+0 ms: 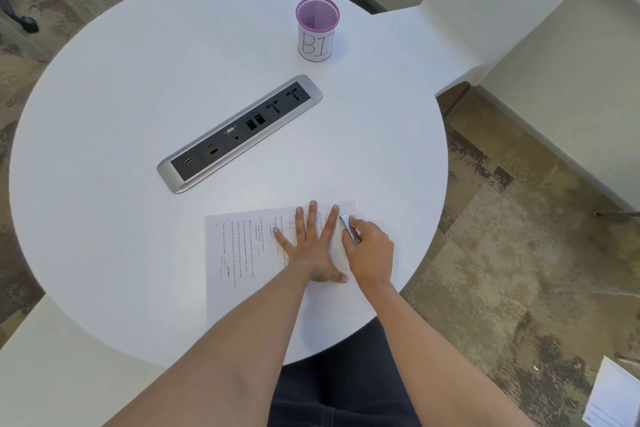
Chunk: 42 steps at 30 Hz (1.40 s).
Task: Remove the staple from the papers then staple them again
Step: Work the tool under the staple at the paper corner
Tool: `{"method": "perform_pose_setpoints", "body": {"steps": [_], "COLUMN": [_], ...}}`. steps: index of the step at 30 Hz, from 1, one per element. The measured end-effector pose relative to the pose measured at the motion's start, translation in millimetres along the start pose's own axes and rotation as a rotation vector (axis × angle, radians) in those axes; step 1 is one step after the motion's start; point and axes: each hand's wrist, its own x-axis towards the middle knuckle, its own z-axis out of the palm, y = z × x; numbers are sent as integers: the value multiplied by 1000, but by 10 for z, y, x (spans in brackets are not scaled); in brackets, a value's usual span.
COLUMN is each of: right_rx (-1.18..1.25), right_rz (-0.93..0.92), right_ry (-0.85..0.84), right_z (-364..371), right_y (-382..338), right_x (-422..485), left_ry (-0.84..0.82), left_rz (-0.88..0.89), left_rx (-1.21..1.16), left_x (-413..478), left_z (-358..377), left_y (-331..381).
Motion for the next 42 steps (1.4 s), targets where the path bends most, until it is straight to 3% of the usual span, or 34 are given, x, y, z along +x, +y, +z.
{"method": "perform_pose_setpoints", "body": {"steps": [11, 17, 24, 35, 39, 42], "right_rx": [-215, 19, 10, -63, 59, 279], "right_rz": [-287, -56, -39, -43, 116, 309], "right_ry": [-36, 133, -3, -35, -18, 108], "right_z": [-100, -138, -25, -19, 36, 61], "right_y": [6, 158, 159, 38, -37, -73], "right_x": [179, 91, -74, 82, 83, 36], "left_ry": [-13, 2, 2, 1, 20, 22], "left_rz": [-12, -11, -6, -1, -14, -25], "left_rx": [10, 14, 15, 1, -6, -8], "left_x": [-30, -35, -58, -43, -31, -20], "left_z": [-28, -31, -40, -36, -31, -35], "left_y": [5, 4, 4, 11, 21, 24]}}
